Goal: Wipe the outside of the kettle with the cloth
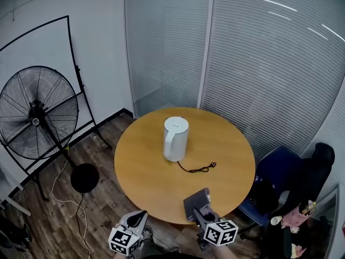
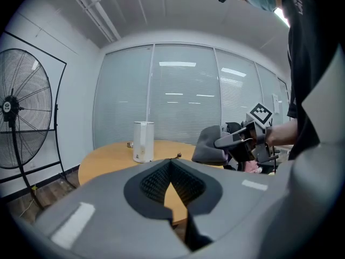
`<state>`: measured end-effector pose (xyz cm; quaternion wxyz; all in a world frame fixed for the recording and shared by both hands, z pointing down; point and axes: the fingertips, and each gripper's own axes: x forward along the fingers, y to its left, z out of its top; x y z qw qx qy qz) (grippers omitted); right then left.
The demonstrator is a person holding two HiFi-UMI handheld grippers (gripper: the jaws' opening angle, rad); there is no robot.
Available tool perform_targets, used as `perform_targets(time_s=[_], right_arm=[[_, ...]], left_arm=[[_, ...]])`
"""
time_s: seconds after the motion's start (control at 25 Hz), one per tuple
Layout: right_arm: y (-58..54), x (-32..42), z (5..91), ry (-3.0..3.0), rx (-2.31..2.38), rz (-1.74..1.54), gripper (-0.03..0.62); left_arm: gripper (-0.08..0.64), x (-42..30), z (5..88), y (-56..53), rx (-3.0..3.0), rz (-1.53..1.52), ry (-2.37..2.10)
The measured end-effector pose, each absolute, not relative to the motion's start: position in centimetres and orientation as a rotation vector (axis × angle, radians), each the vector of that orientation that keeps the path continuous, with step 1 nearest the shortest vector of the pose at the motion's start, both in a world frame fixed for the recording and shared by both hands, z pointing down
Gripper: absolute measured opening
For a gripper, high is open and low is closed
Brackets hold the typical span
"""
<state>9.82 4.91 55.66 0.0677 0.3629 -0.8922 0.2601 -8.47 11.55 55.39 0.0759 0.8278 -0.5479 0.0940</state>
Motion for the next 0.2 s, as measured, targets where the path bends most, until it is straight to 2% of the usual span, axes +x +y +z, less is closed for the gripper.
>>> perform_targets(time_s=[0.2], right_arm=[[4.72,9.84,55.64,-2.689,1.099,0.785,0.041]], left_arm=[[0.011,-8.60,55.78,11.37,2.498,0.297,-1.642]])
